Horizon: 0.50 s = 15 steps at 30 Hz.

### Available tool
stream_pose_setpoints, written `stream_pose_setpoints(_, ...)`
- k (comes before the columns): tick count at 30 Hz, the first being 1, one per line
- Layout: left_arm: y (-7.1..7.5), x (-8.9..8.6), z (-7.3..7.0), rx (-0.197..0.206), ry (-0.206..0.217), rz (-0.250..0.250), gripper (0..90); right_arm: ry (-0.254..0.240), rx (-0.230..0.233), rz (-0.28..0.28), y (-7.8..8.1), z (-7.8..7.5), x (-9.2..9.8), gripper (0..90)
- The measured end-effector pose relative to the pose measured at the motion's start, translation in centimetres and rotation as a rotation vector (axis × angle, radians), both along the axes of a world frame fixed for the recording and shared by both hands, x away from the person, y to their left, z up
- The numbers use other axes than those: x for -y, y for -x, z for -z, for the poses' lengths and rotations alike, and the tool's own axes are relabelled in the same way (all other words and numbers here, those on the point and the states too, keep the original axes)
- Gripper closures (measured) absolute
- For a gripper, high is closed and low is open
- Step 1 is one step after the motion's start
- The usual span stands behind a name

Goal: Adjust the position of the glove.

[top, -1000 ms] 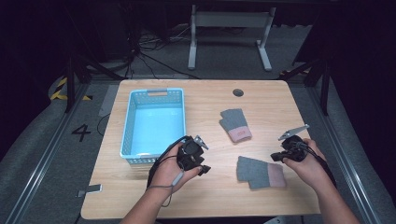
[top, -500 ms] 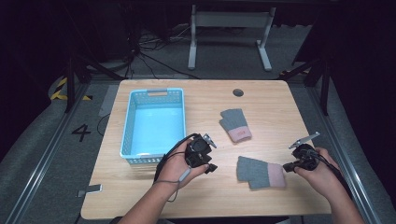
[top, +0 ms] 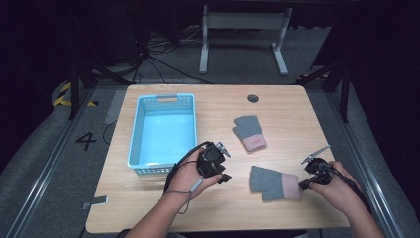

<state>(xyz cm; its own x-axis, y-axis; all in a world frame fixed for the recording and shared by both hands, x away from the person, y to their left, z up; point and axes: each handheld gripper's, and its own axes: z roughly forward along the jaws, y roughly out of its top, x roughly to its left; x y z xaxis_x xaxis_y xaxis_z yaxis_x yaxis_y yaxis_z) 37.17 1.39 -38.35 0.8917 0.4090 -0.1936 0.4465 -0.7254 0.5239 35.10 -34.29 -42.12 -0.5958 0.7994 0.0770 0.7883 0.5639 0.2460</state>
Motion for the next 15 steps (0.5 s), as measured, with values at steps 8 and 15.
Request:
stream_pose_setpoints(8, 0.3, -0.8, 0.1, -0.001, 0.008, -0.032, 58.4, -0.019, 0.018, -0.064, -0.9, 0.3, -2.3, 90.0)
stream_pose_setpoints(15, 0.6, -1.6, 0.1, 0.002, 0.012, -0.059, 58.3, -0.042, 0.032, -0.102, -1.4, 0.3, -3.8, 90.0)
